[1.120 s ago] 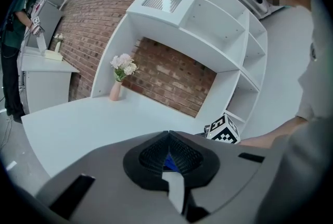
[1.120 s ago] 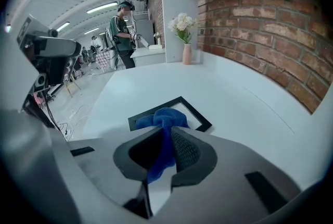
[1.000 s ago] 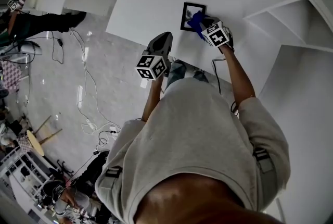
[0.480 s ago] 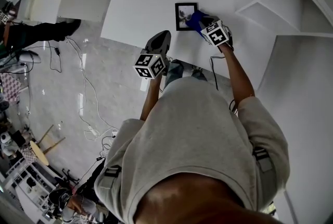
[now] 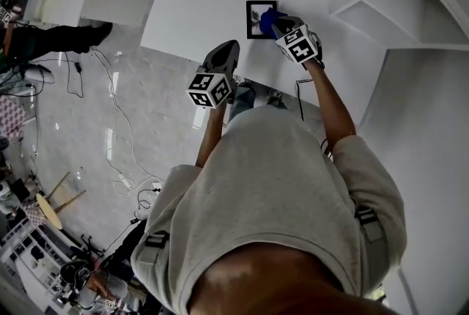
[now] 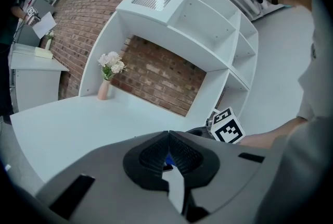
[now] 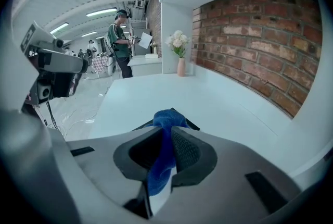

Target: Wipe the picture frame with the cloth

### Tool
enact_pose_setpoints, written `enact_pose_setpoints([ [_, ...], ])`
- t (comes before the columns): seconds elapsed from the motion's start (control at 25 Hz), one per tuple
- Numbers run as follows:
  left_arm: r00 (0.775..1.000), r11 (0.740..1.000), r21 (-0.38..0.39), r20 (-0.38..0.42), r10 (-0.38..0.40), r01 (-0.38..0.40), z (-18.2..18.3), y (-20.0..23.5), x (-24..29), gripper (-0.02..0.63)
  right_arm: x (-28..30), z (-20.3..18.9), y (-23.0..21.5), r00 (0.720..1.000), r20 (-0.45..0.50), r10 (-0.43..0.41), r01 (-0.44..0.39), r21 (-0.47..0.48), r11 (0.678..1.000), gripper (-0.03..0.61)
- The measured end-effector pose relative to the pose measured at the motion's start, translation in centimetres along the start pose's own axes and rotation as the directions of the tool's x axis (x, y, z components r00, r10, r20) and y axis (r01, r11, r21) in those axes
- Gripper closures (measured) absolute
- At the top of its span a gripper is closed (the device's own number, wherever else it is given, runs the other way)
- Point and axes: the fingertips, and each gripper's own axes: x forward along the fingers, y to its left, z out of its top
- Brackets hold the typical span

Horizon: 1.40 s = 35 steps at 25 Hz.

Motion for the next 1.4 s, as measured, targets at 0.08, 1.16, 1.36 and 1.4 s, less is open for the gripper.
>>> enact_pose_setpoints([
  [0.08,1.0,1.0,-0.001,0.006,0.01,-0.01,-0.1,0.1,-0.4,0.597,0.1,0.6,0.8,1.0,0.004,0.015,-0.015,-0.013,1.0,0.512],
  [1.16,0.977,0.98,-0.05,0.073,0.198,-0.195,-0.1,3.2,-6.4,0.597,4.9,-1.2,6.1,0.982,-0.088,0.165,-0.173,-0.091,0.981,0.512],
  [1.36,0.979,0.982,-0.036,0.074,0.189,-0.186,-0.1,2.1,-6.4,0.597,3.9,-2.0,5.5,0.984,-0.089,0.154,-0.162,-0.081,0.984,0.512],
  [1.4,0.98,0.983,-0.031,0.073,0.183,-0.181,0.0,2.0,-6.2,0.598,3.7,-2.2,5.3,0.985,-0.089,0.15,-0.157,-0.075,0.985,0.512],
])
